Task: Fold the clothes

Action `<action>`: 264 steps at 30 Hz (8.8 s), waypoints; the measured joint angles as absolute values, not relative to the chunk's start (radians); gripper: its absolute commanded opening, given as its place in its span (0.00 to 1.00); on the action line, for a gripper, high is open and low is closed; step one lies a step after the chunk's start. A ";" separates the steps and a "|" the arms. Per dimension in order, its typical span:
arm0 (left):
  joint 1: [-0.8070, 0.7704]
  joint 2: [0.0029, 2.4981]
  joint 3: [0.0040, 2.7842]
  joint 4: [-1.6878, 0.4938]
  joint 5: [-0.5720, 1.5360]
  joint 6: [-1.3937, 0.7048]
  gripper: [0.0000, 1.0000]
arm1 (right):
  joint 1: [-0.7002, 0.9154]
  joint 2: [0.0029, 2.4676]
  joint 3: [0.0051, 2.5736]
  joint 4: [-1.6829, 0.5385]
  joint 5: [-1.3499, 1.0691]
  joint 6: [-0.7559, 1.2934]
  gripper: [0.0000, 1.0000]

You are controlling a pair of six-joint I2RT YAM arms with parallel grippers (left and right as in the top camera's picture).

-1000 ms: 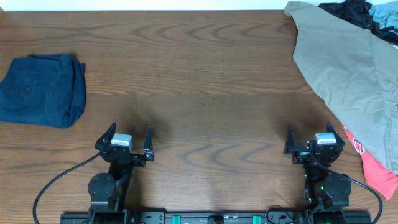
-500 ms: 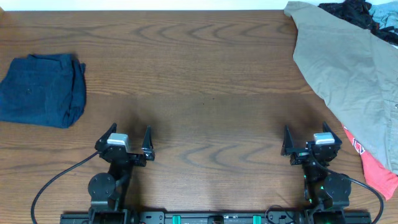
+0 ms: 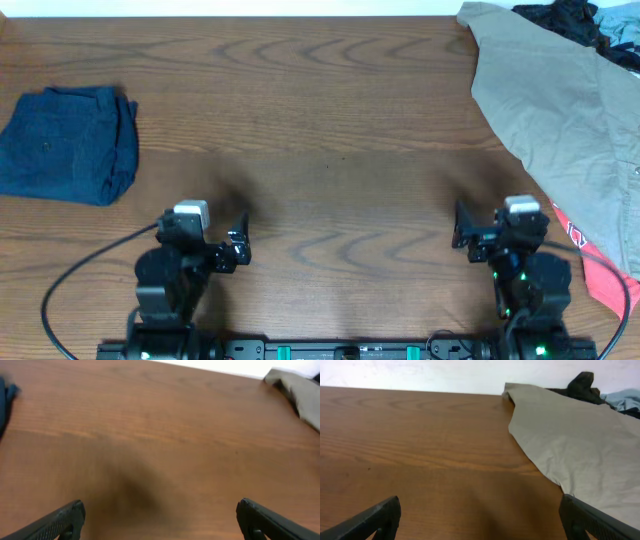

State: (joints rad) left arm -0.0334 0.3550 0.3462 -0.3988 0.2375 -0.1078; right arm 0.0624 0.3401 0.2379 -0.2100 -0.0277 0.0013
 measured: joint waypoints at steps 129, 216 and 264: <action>-0.324 1.332 0.812 -0.702 0.478 -0.652 0.98 | -0.243 1.420 0.889 -0.757 -0.294 0.183 0.99; -0.174 1.623 0.737 -0.230 0.273 -0.704 0.06 | -0.243 1.419 0.889 -0.767 -0.307 0.183 0.99; -0.265 1.642 0.888 -0.849 0.211 -0.693 0.93 | -0.028 1.505 0.889 -0.397 -0.329 0.187 0.94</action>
